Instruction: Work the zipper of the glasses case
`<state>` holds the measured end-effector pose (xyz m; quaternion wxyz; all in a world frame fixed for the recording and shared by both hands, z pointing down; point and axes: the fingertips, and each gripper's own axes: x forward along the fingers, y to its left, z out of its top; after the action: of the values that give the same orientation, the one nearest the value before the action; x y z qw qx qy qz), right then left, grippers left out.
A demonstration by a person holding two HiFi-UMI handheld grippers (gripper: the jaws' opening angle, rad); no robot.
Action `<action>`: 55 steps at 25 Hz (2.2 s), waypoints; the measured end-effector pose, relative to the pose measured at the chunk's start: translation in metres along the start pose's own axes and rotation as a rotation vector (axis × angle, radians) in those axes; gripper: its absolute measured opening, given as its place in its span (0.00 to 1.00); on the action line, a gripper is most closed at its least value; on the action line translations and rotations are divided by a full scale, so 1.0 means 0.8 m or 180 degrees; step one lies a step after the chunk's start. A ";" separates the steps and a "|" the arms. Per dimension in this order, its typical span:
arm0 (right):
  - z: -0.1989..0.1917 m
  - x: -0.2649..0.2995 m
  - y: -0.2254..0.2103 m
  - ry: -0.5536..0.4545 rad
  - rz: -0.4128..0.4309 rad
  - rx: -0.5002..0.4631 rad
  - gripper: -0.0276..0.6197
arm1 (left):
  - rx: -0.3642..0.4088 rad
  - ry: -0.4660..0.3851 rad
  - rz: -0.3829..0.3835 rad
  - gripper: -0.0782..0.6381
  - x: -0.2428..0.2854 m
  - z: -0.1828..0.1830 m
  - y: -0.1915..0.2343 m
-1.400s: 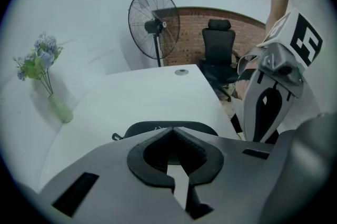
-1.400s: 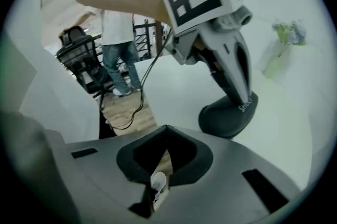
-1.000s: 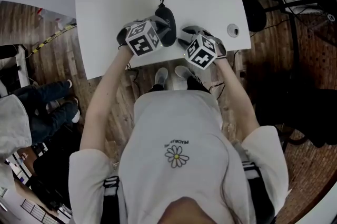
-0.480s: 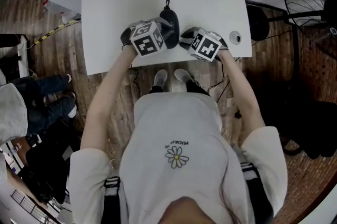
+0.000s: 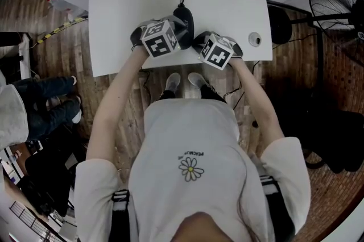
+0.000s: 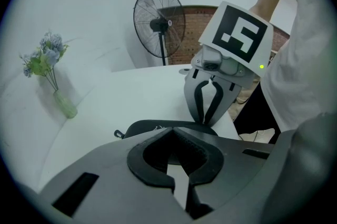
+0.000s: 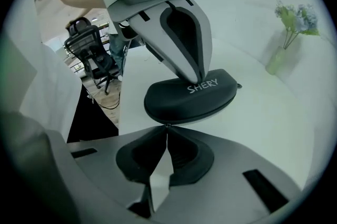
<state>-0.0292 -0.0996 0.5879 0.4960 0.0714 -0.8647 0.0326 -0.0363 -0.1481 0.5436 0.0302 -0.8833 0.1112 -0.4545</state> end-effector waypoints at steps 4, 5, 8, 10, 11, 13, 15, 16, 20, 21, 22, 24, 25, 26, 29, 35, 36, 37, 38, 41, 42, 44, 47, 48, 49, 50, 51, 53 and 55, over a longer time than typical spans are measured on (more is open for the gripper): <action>0.012 0.003 0.043 0.0016 -0.0029 0.0001 0.06 | 0.0016 0.0014 0.0015 0.13 -0.001 0.000 -0.004; 0.013 0.005 0.047 0.0023 -0.0084 0.0011 0.06 | 0.0008 0.0006 0.0020 0.13 -0.001 0.001 -0.005; 0.009 -0.001 0.044 -0.0013 -0.0160 0.0065 0.05 | -0.0006 -0.0039 0.0038 0.13 -0.002 0.004 -0.007; 0.000 -0.009 0.034 0.0112 -0.0266 -0.0087 0.05 | 0.0149 -0.0006 0.0085 0.13 -0.005 0.005 -0.006; -0.009 -0.013 0.025 0.0218 -0.0357 -0.0165 0.05 | 0.0284 0.0037 0.0111 0.13 -0.005 0.004 -0.006; -0.033 -0.027 0.002 0.0390 -0.0572 -0.0152 0.05 | 0.0518 0.0150 0.0106 0.13 -0.001 0.003 -0.008; -0.053 -0.043 -0.018 0.0448 -0.0764 0.0003 0.05 | 0.0649 0.0191 0.0128 0.13 0.005 0.006 -0.009; -0.061 -0.050 -0.025 0.0448 -0.0830 0.0067 0.05 | 0.0691 0.0156 0.0178 0.13 0.007 0.012 -0.008; -0.078 -0.059 -0.027 0.0470 -0.0886 0.0135 0.05 | 0.0817 -0.0111 0.0340 0.13 0.016 0.061 0.001; -0.080 -0.058 -0.024 0.0477 -0.0883 0.0141 0.05 | 0.0891 -0.0071 0.0286 0.13 0.023 0.068 0.000; -0.082 -0.056 -0.023 0.0482 -0.0888 0.0154 0.05 | 0.0950 0.0002 0.0214 0.13 0.032 0.071 -0.001; -0.083 -0.053 -0.023 0.0475 -0.0913 0.0208 0.05 | 0.0850 0.0073 0.0132 0.13 0.044 0.070 0.001; -0.083 -0.052 -0.024 0.0455 -0.0913 0.0253 0.05 | 0.0698 0.0066 0.0119 0.13 0.046 0.070 0.004; -0.082 -0.052 -0.023 0.0421 -0.0897 0.0307 0.05 | 0.0564 0.0054 0.0113 0.13 0.046 0.070 0.006; -0.078 -0.052 -0.011 0.0279 -0.0764 0.0499 0.05 | 0.0548 0.0023 0.0154 0.13 0.047 0.071 0.005; -0.052 -0.041 0.010 -0.0142 -0.0821 0.1554 0.05 | 0.0439 -0.0071 0.0289 0.13 0.048 0.071 0.004; -0.049 -0.040 0.009 -0.0240 -0.0893 0.1887 0.05 | 0.0409 -0.0091 0.0307 0.13 0.048 0.071 0.005; -0.045 -0.038 0.009 -0.0352 -0.0940 0.2231 0.05 | 0.0371 -0.0107 0.0322 0.13 0.048 0.071 0.005; -0.040 -0.036 0.008 -0.0459 -0.0963 0.2542 0.05 | 0.0337 -0.0118 0.0334 0.13 0.048 0.071 0.006; -0.032 -0.029 0.006 -0.0556 -0.1092 0.2952 0.05 | 0.0304 -0.0129 0.0355 0.13 0.046 0.071 0.005; -0.032 -0.028 0.006 -0.0521 -0.1164 0.2926 0.05 | 0.0292 -0.0145 0.0362 0.13 0.045 0.069 0.005; -0.033 -0.025 0.005 -0.0485 -0.1210 0.2857 0.05 | 0.0250 -0.0196 0.0384 0.13 0.044 0.066 0.005; -0.033 -0.024 0.005 -0.0513 -0.1155 0.2823 0.05 | 0.0226 -0.0208 0.0388 0.13 0.044 0.065 0.006; -0.033 -0.024 0.006 -0.0518 -0.1149 0.2801 0.06 | 0.0228 -0.0204 0.0378 0.13 0.045 0.066 0.006; -0.033 -0.025 0.006 -0.0521 -0.1142 0.2772 0.06 | 0.0228 -0.0203 0.0370 0.13 0.044 0.066 0.006; -0.034 -0.026 0.007 -0.0525 -0.1126 0.2744 0.06 | 0.0223 -0.0206 0.0368 0.13 0.044 0.067 0.006; -0.035 -0.027 0.008 -0.0529 -0.1103 0.2729 0.06 | 0.0214 -0.0209 0.0373 0.13 0.043 0.068 0.006; -0.043 -0.031 0.011 -0.0512 -0.1070 0.2743 0.06 | 0.0189 -0.0207 0.0375 0.13 0.043 0.068 0.006; -0.057 -0.043 0.012 -0.0476 -0.1124 0.2719 0.06 | 0.0151 -0.0182 0.0331 0.13 0.042 0.067 0.006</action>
<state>0.0251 -0.0814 0.5813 0.3565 0.4175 -0.7818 0.2955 0.0254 -0.1630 0.5384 0.0779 -0.8880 0.1452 -0.4294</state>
